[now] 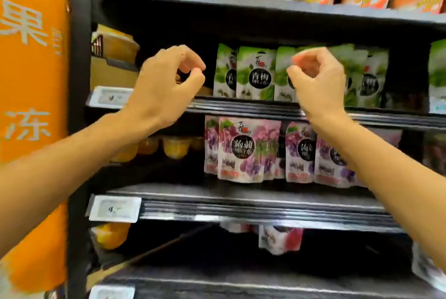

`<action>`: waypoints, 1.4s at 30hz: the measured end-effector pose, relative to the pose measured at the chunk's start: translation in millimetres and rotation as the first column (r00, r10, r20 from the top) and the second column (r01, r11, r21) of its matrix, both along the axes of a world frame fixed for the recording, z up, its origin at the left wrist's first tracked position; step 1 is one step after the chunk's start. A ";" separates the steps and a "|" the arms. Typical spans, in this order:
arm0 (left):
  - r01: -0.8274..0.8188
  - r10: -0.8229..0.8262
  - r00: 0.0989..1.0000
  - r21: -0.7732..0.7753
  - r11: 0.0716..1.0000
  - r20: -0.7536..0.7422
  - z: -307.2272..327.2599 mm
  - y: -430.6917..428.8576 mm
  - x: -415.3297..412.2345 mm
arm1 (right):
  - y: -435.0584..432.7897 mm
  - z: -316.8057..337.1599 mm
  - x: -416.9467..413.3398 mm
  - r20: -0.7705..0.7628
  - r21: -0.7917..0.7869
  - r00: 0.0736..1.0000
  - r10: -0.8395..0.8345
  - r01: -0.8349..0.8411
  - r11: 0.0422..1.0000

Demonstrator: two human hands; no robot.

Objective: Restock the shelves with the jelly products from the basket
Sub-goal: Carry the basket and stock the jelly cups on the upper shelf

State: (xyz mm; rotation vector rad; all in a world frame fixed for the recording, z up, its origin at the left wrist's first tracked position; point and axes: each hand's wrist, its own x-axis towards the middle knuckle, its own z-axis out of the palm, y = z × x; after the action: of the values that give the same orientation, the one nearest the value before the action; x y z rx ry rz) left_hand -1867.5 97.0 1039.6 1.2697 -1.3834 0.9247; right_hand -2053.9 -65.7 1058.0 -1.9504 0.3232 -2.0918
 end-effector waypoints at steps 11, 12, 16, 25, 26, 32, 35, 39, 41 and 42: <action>0.327 -0.057 0.860 0.462 0.825 -0.507 -330.5 42.3 -58.1 | 58.9 -351.2 -71.5 -0.228 0.518 0.910 0.346 -0.187 0.835; 0.356 0.004 0.819 0.512 0.782 -0.574 -372.1 49.2 -63.6 | 66.7 -394.3 -77.9 -0.261 0.616 0.891 0.371 -0.142 0.775; 0.482 0.256 0.606 0.604 0.635 -0.753 -532.2 79.0 -85.6 | 102.8 -553.9 -98.9 -0.419 0.825 0.775 0.473 0.106 0.556; 0.606 0.609 0.461 0.730 0.315 -0.645 -842.9 129.8 -110.0 | 162.1 -835.6 -116.0 -0.502 0.842 0.655 0.564 0.518 0.149; 0.609 0.640 0.442 0.734 0.300 -0.628 -871.7 134.1 -111.9 | 165.9 -862.6 -115.6 -0.509 0.833 0.633 0.583 0.533 0.149; 0.670 0.775 0.182 0.654 0.353 -0.605 -1044.4 138.7 -120.7 | 177.9 -1041.4 -103.9 -0.524 0.787 0.602 0.602 0.612 0.073; 0.616 0.831 -0.042 0.641 0.458 -0.554 -1114.9 132.5 -115.5 | 175.8 -1114.0 -90.8 -0.549 0.757 0.600 0.582 0.652 0.041; 0.626 0.839 -0.025 0.646 0.437 -0.543 -1185.9 121.8 -96.8 | 171.9 -1191.6 -71.7 -0.572 0.699 0.565 0.595 0.715 -0.007; 0.629 0.834 0.035 0.661 0.410 -0.550 -1211.6 114.3 -87.4 | 167.0 -1223.8 -60.5 -0.558 0.672 0.578 0.596 0.736 -0.085; 0.631 0.832 0.062 0.667 0.396 -0.552 -1224.6 109.9 -84.3 | 164.4 -1239.6 -54.2 -0.550 0.662 0.581 0.600 0.741 -0.111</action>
State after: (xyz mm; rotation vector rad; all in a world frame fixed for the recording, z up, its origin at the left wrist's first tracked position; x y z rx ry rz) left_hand -1951.8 206.9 -184.9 2.2320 -0.2479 -1.1262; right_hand -2108.1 98.7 -181.7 -1.3519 1.7152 0.0579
